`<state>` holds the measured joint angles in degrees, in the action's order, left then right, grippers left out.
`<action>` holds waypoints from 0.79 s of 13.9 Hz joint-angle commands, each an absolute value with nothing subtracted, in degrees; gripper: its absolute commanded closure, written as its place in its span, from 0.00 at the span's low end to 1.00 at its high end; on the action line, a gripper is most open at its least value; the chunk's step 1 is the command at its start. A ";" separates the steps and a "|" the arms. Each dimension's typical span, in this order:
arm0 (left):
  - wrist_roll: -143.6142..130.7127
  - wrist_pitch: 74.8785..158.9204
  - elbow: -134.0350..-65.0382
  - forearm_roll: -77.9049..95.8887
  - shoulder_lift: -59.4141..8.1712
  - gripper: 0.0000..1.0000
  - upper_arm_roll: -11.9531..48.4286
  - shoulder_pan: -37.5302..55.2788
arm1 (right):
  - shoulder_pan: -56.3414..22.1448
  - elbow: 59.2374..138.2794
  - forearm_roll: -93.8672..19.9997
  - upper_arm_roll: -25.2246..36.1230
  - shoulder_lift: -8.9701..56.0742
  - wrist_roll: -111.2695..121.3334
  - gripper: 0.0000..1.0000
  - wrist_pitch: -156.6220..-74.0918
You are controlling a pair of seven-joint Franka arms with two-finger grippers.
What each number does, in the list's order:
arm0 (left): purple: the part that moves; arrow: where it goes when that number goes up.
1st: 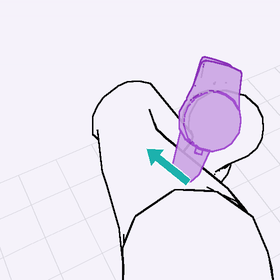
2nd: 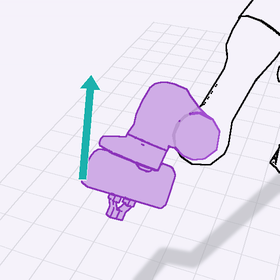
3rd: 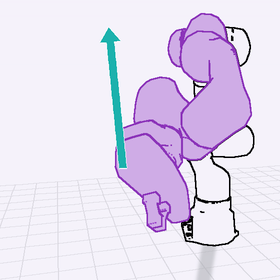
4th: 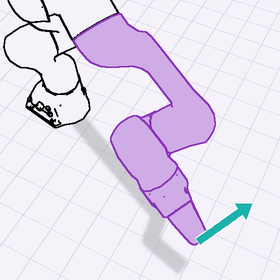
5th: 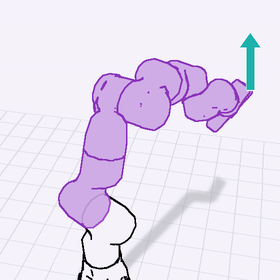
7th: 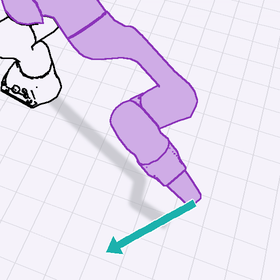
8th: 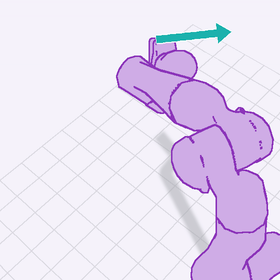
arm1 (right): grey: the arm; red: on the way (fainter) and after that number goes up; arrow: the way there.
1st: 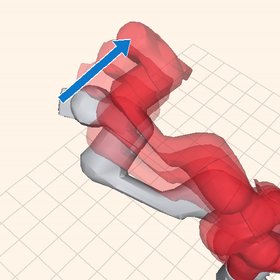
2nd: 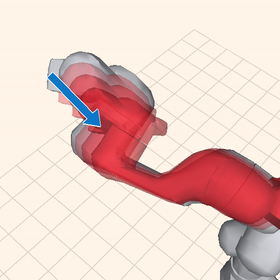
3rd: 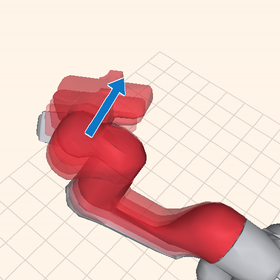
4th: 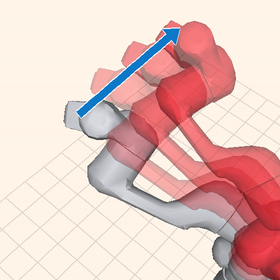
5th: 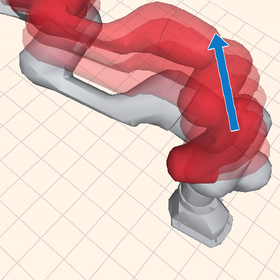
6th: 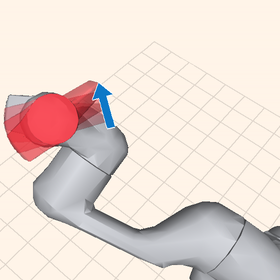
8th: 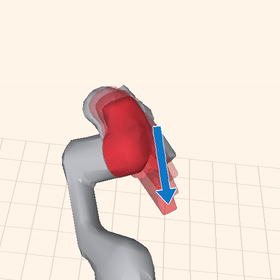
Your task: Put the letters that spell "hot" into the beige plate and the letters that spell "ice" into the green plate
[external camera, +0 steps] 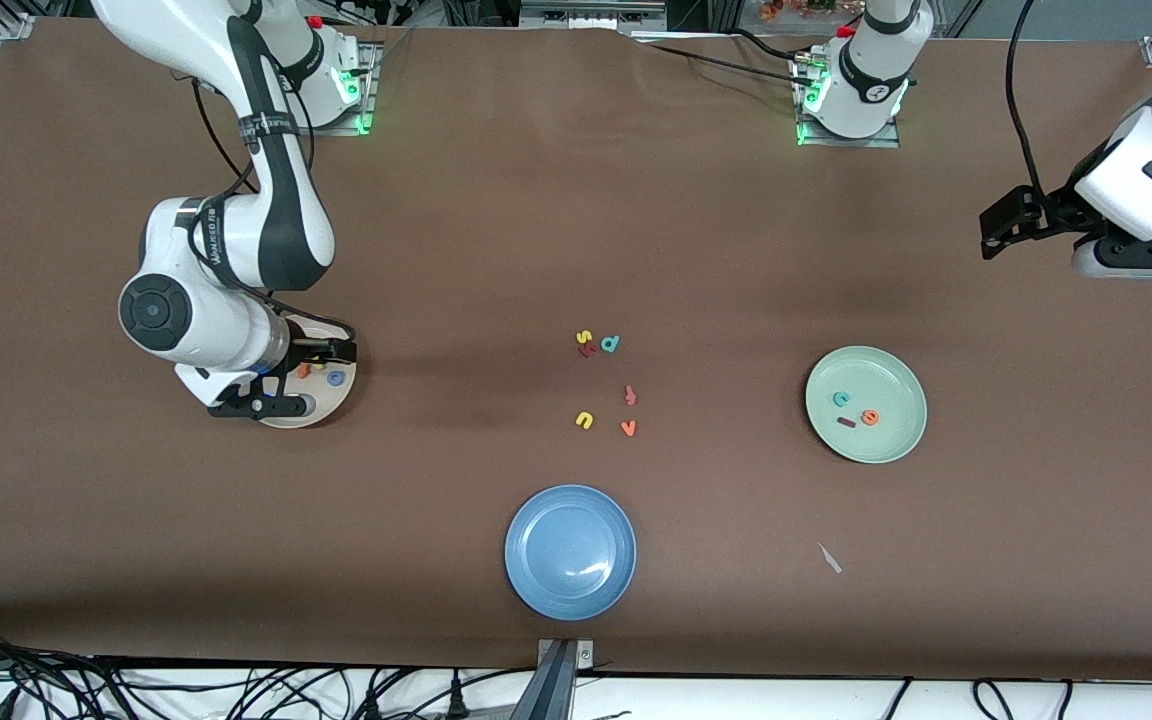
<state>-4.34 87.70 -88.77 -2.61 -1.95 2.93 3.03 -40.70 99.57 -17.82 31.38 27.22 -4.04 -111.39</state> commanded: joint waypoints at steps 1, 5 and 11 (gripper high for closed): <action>-4.75 86.84 -88.59 -1.67 -1.23 0.00 2.99 2.99 | -40.61 95.81 -18.72 31.38 27.16 -8.34 0.00 -106.54; -4.14 86.92 -88.51 -1.76 -1.32 0.00 2.99 3.08 | -36.85 92.81 -18.28 29.55 25.59 -8.70 0.00 -101.43; -3.52 86.92 -88.42 -1.67 -1.41 0.00 2.90 2.90 | -20.94 96.05 -9.35 16.19 15.32 -2.38 0.00 -100.72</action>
